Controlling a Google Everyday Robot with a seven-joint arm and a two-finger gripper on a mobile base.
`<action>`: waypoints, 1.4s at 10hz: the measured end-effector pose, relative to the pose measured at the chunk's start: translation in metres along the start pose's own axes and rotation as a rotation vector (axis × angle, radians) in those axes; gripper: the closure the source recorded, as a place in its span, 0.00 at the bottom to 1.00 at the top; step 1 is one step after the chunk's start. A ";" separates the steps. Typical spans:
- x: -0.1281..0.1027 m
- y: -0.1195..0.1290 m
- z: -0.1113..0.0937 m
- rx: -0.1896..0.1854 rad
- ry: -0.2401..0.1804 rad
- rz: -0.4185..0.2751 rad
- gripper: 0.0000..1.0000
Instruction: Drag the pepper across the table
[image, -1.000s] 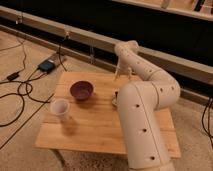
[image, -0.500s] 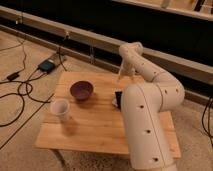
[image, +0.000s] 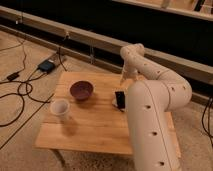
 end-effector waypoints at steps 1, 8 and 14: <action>0.005 -0.003 0.003 0.008 0.004 -0.005 0.35; 0.037 -0.022 0.019 -0.020 0.004 0.010 0.35; 0.082 -0.038 0.024 -0.094 -0.045 0.086 0.35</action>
